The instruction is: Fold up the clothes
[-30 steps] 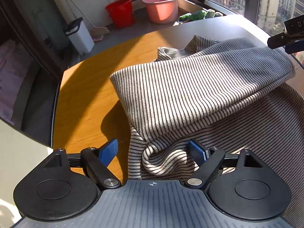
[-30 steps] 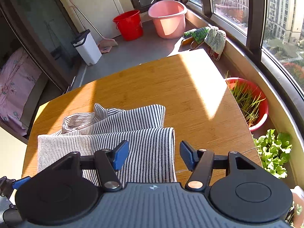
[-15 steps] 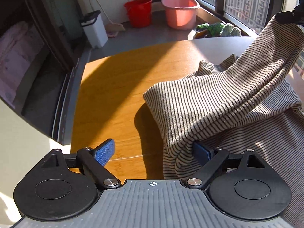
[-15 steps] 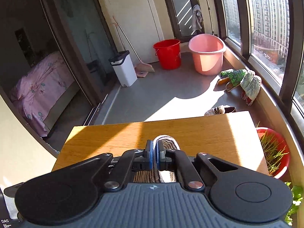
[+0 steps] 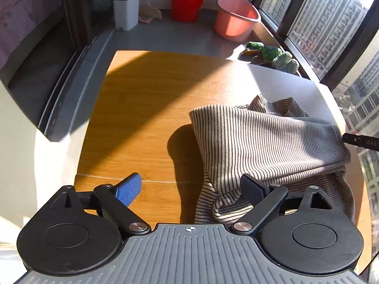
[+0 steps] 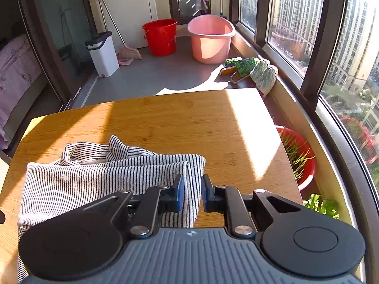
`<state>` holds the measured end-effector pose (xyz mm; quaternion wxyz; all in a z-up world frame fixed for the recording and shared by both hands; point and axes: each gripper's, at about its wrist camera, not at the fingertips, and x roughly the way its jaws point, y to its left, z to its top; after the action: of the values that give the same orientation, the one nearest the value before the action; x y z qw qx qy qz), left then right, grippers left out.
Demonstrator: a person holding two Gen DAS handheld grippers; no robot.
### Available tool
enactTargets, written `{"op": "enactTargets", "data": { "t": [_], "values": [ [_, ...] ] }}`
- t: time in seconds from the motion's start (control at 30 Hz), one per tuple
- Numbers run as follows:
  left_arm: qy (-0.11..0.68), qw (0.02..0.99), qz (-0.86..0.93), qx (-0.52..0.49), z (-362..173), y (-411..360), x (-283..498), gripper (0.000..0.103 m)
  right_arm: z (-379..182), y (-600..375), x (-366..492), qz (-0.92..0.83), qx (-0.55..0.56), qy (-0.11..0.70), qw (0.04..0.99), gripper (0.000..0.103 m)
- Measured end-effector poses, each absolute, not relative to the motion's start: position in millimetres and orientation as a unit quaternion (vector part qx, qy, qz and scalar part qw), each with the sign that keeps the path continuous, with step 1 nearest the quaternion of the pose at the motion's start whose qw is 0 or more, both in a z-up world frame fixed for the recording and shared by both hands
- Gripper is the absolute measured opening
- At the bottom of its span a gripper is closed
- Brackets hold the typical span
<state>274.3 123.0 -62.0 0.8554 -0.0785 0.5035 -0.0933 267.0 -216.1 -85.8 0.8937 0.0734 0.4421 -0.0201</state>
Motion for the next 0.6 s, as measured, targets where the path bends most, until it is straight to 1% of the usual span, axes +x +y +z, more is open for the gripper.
{"op": "enactTargets", "data": {
  "t": [0.03, 0.07, 0.1, 0.13, 0.2, 0.27, 0.3, 0.37, 0.4, 0.53, 0.57, 0.6],
  "values": [
    [0.502, 0.853, -0.108, -0.092, -60, 119, 277, 0.095, -83, -213, 265, -0.015, 0.075, 0.440, 0.895, 0.025],
    [0.502, 0.850, -0.120, -0.102, -60, 115, 279, 0.095, -81, -209, 264, -0.011, 0.076, 0.438, 0.896, 0.037],
    [0.505, 0.846, -0.131, -0.110, -62, 108, 282, 0.095, -78, -205, 262, -0.006, 0.077, 0.435, 0.897, 0.047],
    [0.508, 0.841, -0.142, -0.119, -65, 100, 286, 0.095, -75, -202, 260, -0.001, 0.079, 0.433, 0.898, 0.050],
    [0.526, 0.829, -0.150, -0.121, -79, 89, 292, 0.095, -80, -194, 255, 0.003, 0.078, 0.442, 0.894, 0.051],
    [0.550, 0.813, -0.151, -0.116, -97, 78, 298, 0.090, -96, -187, 249, 0.001, 0.074, 0.465, 0.882, 0.051],
    [0.559, 0.810, -0.142, -0.104, -105, 75, 301, 0.089, -98, -185, 247, -0.001, 0.070, 0.464, 0.883, 0.051],
    [0.566, 0.811, -0.126, -0.079, -116, 73, 306, 0.089, -103, -181, 243, -0.004, 0.061, 0.460, 0.886, 0.051],
    [0.562, 0.815, -0.124, -0.072, -118, 74, 308, 0.091, -104, -181, 247, -0.004, 0.063, 0.462, 0.884, 0.053],
    [0.560, 0.817, -0.115, -0.068, -122, 75, 321, 0.091, -112, -185, 267, 0.003, 0.074, 0.470, 0.880, 0.054],
    [0.560, 0.818, -0.112, -0.066, -123, 75, 325, 0.091, -113, -185, 273, 0.008, 0.078, 0.469, 0.880, 0.057],
    [0.560, 0.819, -0.109, -0.064, -123, 73, 328, 0.090, -114, -185, 279, 0.013, 0.083, 0.469, 0.879, 0.062]
  ]
}}
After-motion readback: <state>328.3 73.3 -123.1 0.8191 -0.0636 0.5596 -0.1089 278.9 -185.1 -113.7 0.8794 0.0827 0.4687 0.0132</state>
